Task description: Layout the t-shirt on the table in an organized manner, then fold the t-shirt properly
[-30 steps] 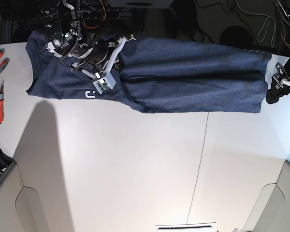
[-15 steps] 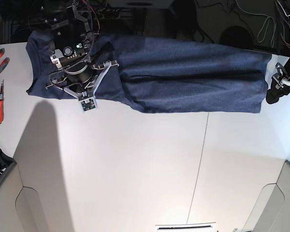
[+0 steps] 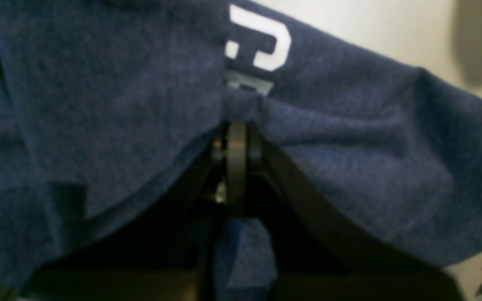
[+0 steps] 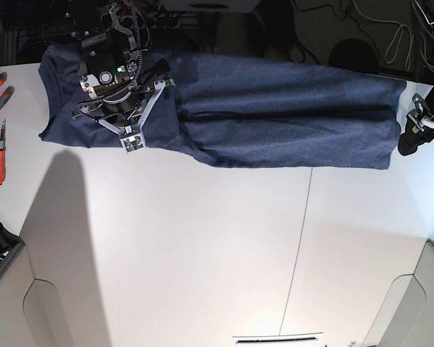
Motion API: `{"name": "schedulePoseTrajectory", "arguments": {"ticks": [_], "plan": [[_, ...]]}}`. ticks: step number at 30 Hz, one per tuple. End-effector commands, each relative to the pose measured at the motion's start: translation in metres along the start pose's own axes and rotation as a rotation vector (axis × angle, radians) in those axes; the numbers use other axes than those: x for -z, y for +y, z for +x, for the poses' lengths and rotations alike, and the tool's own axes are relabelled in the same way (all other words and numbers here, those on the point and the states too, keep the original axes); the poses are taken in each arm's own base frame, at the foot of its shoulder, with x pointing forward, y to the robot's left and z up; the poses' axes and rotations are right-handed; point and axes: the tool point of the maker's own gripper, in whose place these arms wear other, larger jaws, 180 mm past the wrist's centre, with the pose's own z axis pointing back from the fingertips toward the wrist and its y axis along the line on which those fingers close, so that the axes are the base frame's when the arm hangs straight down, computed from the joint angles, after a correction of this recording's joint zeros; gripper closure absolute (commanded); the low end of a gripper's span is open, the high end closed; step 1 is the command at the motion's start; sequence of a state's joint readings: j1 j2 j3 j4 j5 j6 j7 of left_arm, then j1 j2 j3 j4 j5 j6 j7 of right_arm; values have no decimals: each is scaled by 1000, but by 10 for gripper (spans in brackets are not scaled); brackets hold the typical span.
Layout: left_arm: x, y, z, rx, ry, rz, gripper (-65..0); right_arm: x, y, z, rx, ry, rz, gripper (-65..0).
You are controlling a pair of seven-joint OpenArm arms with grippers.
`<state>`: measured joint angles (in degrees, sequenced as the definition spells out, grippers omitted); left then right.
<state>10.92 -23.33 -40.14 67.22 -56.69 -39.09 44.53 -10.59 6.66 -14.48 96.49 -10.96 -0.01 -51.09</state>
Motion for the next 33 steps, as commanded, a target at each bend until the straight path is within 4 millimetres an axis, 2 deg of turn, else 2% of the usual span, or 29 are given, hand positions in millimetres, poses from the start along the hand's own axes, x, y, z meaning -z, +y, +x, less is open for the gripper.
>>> {"name": "schedulePoseTrajectory", "arguments": {"ticks": [1,5,9,21,28,31,33], "plan": [[-3,-5,21,30,-51,-22,-331,-4,0,11,2,-32,8,0],[-3,-5,21,30,-51,-22,-331,-12,0,22,4,-68,9,0],[-3,-5,21,30,-51,-23,-331,-19,11,30,2,-95,49,0],[-3,-5,21,29,-52,-23,-331,-38,98,40,-109,-149,354,0],[-3,-5,21,29,-52,-23,-331,-72,160,59,-97,-229,660,0],[-3,-5,21,29,-52,-23,-331,-75,163,61,-103,-239,675,0],[-3,-5,21,29,-52,-23,-331,-69,151,63,-116,-239,605,0]]}}
